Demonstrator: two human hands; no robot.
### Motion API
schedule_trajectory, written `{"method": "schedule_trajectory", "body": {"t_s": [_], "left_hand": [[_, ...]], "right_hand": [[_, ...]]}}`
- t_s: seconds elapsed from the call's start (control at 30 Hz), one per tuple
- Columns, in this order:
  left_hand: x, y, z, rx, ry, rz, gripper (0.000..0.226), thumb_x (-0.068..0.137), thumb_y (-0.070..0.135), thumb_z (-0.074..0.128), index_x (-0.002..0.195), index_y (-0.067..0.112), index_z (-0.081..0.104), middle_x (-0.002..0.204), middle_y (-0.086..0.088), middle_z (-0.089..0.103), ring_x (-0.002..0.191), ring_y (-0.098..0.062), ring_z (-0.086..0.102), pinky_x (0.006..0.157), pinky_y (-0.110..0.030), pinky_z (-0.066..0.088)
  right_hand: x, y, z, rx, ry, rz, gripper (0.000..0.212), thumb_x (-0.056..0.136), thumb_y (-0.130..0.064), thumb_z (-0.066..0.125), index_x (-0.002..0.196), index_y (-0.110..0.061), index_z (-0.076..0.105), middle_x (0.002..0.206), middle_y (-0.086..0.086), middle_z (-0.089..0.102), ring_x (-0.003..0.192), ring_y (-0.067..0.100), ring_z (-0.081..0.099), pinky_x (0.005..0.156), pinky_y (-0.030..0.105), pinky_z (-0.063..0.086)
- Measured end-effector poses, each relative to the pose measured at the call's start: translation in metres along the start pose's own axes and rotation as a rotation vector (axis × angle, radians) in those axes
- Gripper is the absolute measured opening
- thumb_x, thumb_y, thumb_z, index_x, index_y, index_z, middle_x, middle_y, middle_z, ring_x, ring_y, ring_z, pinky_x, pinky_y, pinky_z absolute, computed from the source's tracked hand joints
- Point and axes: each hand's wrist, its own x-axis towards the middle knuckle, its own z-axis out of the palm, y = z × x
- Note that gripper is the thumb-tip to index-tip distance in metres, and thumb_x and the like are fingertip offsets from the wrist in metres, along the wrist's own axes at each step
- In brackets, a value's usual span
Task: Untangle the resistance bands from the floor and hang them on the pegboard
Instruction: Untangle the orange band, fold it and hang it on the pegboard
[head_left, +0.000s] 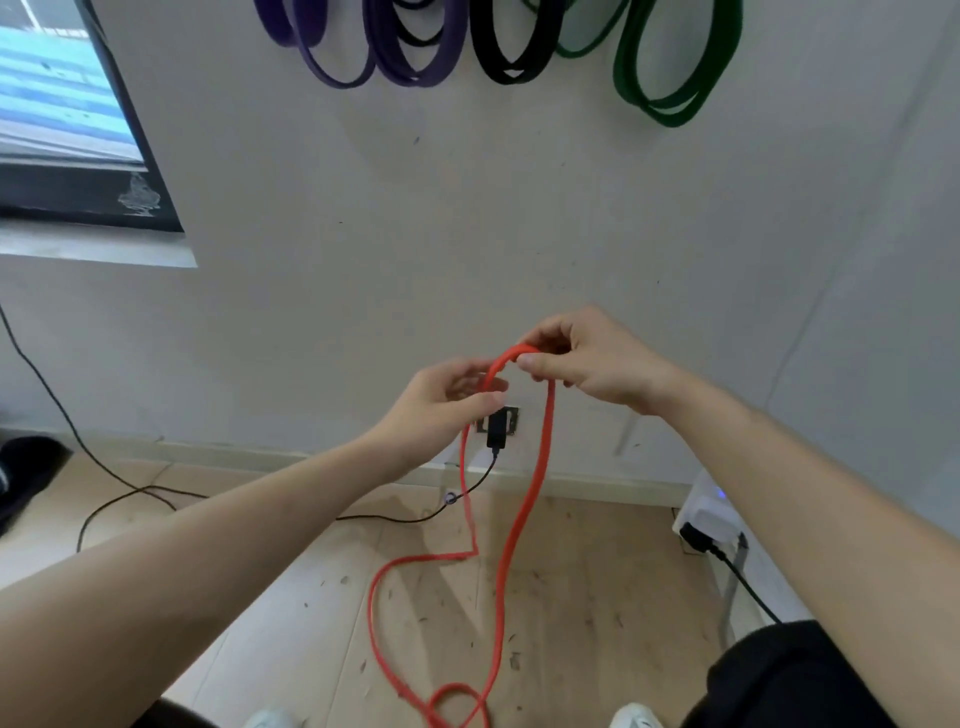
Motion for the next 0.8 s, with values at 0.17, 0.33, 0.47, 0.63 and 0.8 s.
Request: {"method": "schedule_trajectory", "body": {"t_s": [0.17,0.33,0.47,0.63,0.8], "left_hand": [[0.003,0.015,0.005,0.010,0.113,0.023,0.010,0.095,0.016,0.069,0.103,0.010,0.073,0.081,-0.017,0.071,0.078,-0.019,0.068,0.084,-0.034,0.057],[0.009,0.031,-0.009,-0.024,0.252,0.083,0.007,0.097,0.017,0.067,0.096,0.014,0.073,0.071,0.003,0.064,0.064,-0.009,0.064,0.074,-0.028,0.055],[0.014,0.037,-0.030,-0.124,0.462,0.105,0.013,0.099,0.019,0.065,0.101,0.009,0.072,0.063,0.003,0.060,0.058,-0.010,0.059,0.074,-0.031,0.057],[0.018,0.026,-0.061,-0.150,0.662,0.035,0.020,0.097,0.025,0.066,0.100,0.005,0.068,0.062,-0.001,0.050,0.050,-0.013,0.055,0.058,-0.027,0.053],[0.017,-0.009,-0.082,-0.087,0.581,-0.245,0.016,0.097,0.018,0.063,0.088,0.005,0.066,0.067,-0.005,0.050,0.054,-0.021,0.050,0.054,-0.027,0.043]], "right_hand": [[0.002,0.017,0.010,0.024,0.005,0.038,0.007,0.089,-0.010,0.070,0.086,-0.017,0.071,0.069,-0.004,0.064,0.064,0.005,0.055,0.062,0.018,0.044],[-0.006,0.052,0.048,0.000,-0.212,0.186,0.003,0.085,-0.008,0.071,0.088,-0.008,0.072,0.080,-0.001,0.070,0.074,0.006,0.063,0.075,0.019,0.050],[-0.011,0.079,0.072,0.004,-0.365,0.301,0.006,0.083,-0.006,0.071,0.085,-0.012,0.070,0.077,-0.003,0.065,0.073,0.008,0.058,0.071,0.022,0.045],[-0.008,0.076,0.064,0.246,-0.231,0.373,0.021,0.083,0.004,0.071,0.088,-0.011,0.057,0.078,0.009,0.071,0.069,0.019,0.070,0.065,0.026,0.053],[-0.006,0.061,0.035,0.457,-0.072,0.315,0.012,0.085,0.002,0.072,0.092,-0.001,0.063,0.092,0.024,0.075,0.078,0.031,0.074,0.082,0.039,0.061]]}}
